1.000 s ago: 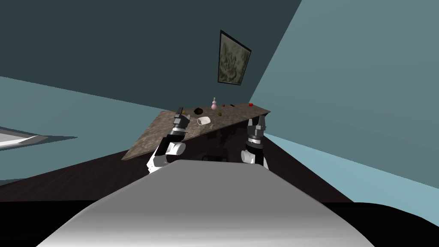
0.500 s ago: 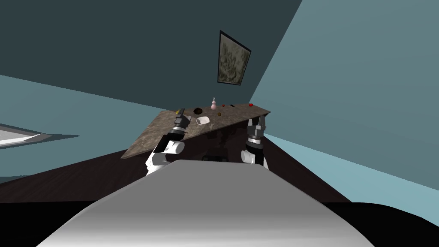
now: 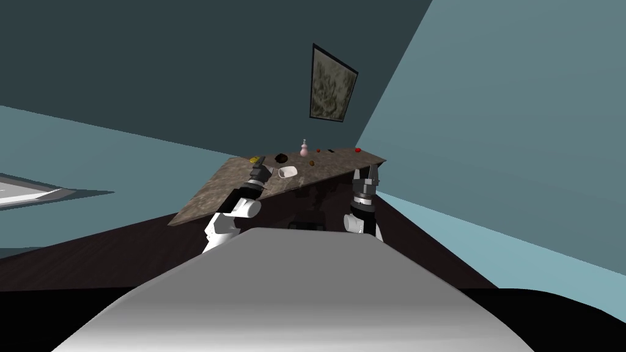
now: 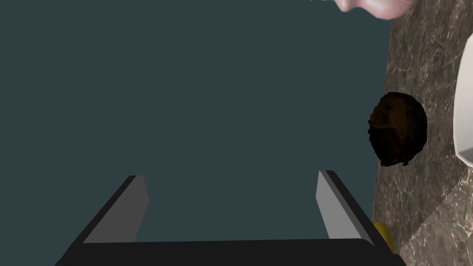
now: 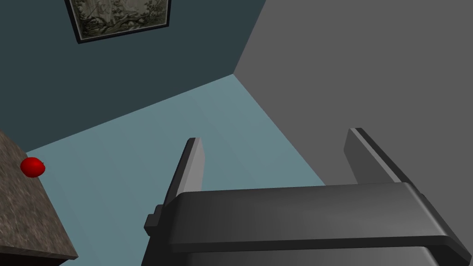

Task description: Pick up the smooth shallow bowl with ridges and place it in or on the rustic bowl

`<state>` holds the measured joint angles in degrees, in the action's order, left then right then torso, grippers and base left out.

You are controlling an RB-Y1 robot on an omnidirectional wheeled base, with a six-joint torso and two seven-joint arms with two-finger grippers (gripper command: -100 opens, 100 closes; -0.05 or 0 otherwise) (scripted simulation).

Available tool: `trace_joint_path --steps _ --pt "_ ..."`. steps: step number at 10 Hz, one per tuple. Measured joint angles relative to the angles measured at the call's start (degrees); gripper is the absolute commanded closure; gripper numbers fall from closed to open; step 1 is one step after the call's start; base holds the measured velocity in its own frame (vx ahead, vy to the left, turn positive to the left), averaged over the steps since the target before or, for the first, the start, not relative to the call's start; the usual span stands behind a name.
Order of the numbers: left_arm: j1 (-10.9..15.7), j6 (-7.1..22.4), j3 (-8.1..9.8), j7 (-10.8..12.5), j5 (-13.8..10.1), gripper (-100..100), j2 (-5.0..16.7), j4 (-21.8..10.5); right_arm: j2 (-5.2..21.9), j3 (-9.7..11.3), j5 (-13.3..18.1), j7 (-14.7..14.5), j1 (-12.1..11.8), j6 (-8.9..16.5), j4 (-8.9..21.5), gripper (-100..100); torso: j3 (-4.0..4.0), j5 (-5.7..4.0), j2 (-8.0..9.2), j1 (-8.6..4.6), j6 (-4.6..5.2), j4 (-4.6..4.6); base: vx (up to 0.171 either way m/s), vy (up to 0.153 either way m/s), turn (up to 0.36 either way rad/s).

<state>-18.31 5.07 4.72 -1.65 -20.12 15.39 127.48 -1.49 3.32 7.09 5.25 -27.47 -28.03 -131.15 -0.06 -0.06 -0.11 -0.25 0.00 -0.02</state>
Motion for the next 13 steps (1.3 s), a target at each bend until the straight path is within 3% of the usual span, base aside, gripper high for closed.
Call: trace_joint_path --steps 9,13 --pt "2.2 12.8 2.43 3.8 -4.2 -100 4.3 -2.9 0.0 0.0 0.0 0.0 0.0 0.0 0.0 0 -0.07 0.0 -0.1 0.03 0.0 -0.03 0.045 -0.065 0.027" --pt "2.9 18.0 3.67 6.1 -6.4 -100 7.2 -4.7 0.0 0.0 0.0 0.0 0.0 0.0 0.0 0 -0.08 -0.01 -0.13 -0.02 0.01 -0.03 0.062 -0.079 0.03"
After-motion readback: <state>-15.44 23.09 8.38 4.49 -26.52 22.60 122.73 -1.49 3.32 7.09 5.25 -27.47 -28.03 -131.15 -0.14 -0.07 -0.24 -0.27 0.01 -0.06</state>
